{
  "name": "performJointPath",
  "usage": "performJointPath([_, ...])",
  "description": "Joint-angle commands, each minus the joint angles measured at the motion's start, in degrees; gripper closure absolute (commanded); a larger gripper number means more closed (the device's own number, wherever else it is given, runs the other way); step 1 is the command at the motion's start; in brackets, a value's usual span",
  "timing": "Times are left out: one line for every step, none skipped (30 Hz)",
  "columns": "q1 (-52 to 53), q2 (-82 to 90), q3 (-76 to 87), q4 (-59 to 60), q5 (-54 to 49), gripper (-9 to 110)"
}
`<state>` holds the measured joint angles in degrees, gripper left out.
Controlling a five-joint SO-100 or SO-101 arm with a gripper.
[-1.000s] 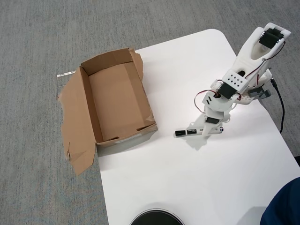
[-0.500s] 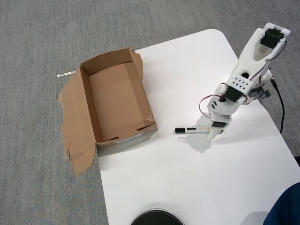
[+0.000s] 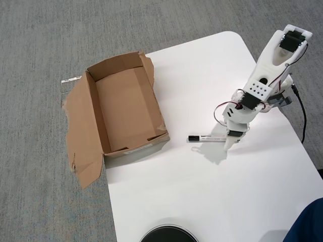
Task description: Grasp a pen and put it in the box.
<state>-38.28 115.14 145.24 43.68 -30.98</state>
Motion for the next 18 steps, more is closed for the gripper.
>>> performJointPath([0.0,0.1,-0.2,-0.4,0.1,82])
performJointPath([0.1,0.1,-0.2,-0.4,0.1,82])
performJointPath([0.1,0.1,-0.2,-0.4,0.1,82])
performJointPath([0.1,0.1,-0.2,-0.4,0.1,82])
performJointPath([0.1,0.1,-0.2,-0.4,0.1,82])
performJointPath([0.1,0.1,-0.2,-0.4,0.1,82])
performJointPath([0.0,0.1,-0.2,-0.4,0.1,82])
performJointPath([-0.2,0.1,-0.2,-0.4,0.1,82])
performJointPath([-0.4,0.1,-0.2,-0.4,0.1,82])
performJointPath([-0.4,0.0,-0.2,-0.4,0.0,82])
performJointPath([-0.4,0.0,-0.2,-0.4,0.0,81])
performJointPath([-0.4,0.0,-0.2,-0.4,0.0,81])
performJointPath([-0.2,0.0,-0.2,-0.2,0.0,81])
performJointPath([0.0,0.0,-0.2,-0.1,0.0,81])
performJointPath([0.0,0.0,-0.2,0.2,0.0,81])
performJointPath([0.1,0.0,-0.2,0.2,0.0,81])
performJointPath([0.2,0.0,-0.2,0.3,0.0,81])
performJointPath([0.3,0.0,-0.2,0.3,0.0,81])
